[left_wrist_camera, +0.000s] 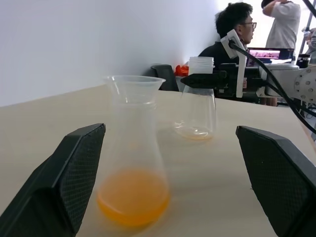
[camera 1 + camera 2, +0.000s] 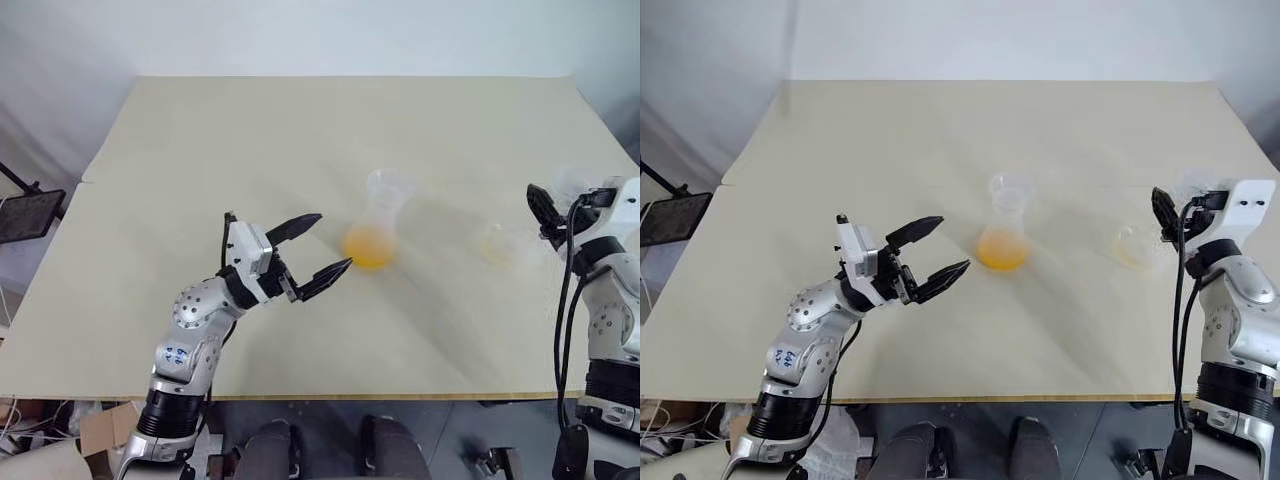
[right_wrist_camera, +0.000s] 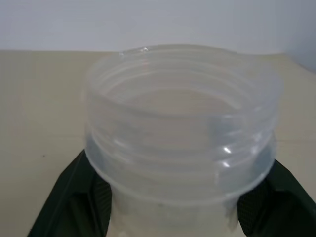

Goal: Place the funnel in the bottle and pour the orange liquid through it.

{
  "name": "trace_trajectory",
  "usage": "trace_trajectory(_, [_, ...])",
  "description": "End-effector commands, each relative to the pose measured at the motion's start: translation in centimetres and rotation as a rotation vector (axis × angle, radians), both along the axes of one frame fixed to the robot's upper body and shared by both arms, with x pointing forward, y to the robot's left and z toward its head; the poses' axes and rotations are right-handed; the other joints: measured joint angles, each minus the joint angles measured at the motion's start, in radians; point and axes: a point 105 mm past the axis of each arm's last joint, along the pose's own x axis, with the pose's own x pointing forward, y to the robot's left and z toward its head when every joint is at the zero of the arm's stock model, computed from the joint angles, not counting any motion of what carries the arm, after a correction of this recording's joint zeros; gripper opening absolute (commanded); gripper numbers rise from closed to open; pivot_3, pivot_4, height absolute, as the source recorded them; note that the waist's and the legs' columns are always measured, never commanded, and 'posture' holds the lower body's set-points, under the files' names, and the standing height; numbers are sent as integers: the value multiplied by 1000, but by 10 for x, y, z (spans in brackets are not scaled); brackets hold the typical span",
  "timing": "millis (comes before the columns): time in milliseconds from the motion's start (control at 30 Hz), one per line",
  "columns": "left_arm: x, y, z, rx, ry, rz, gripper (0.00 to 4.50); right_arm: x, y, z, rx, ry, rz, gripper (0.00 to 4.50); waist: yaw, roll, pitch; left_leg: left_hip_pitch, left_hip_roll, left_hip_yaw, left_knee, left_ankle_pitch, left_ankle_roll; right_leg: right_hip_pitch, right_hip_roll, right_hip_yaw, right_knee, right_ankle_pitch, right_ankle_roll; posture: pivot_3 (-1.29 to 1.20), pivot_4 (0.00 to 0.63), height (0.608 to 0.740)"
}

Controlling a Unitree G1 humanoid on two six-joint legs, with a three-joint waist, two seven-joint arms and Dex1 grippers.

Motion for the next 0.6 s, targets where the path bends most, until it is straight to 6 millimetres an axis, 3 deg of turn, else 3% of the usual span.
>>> trace_trajectory(33, [-5,-4,10,-13,-42,-26,4500,-4,-6,0,44,-16,4,2993,0,0,0,0,0,0,0,0,0,0,0,0,0,0,0,0,150,740])
trace_trajectory(167, [-6,-2,9,-16,-38,-26,4500,-7,-9,3,45,-22,2,4410,2,0,0,0,0,0,0,0,0,0,0,0,0,0,0,0,150,740])
trace_trajectory(433, [-8,3,6,2,-19,-38,4500,-19,-17,33,18,-145,-30,4410,3,0,0,0,0,0,0,0,0,0,0,0,0,0,0,0,150,740])
trace_trajectory(600, [-8,8,4,20,-11,-30,4500,-38,-33,74,38,-368,-136,4410,3,0,0,0,-1,0,0,0,0,0,0,0,0,0,0,0,150,740])
